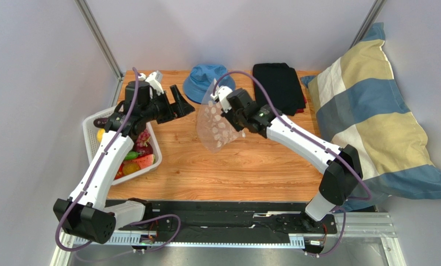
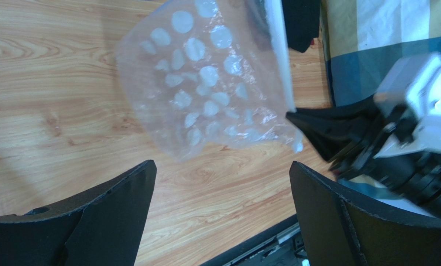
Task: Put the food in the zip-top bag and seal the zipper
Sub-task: Pick up the zipper food storage bag at the center of the board, then open the zipper of the food storage bag.
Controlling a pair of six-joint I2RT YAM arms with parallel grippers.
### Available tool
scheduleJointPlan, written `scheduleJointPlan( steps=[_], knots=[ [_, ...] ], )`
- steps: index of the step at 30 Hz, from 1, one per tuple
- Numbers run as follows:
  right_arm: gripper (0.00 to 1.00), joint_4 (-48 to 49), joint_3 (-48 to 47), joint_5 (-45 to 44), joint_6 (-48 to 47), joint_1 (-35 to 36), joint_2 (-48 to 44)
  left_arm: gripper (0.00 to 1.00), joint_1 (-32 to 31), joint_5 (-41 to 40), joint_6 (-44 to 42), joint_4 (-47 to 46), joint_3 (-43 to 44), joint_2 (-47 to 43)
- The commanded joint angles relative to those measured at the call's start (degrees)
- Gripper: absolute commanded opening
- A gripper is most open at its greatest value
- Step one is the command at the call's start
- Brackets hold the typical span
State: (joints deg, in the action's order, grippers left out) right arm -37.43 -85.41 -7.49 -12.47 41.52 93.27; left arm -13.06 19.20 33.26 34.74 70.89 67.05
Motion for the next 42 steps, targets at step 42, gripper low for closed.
scheduleJointPlan(
  steps=[42],
  knots=[
    [0.0, 0.6, -3.28, -11.15, 17.83, 10.78, -0.73, 0.83, -11.2, -3.47, 18.16, -12.42, 3.99, 16.09]
  ],
)
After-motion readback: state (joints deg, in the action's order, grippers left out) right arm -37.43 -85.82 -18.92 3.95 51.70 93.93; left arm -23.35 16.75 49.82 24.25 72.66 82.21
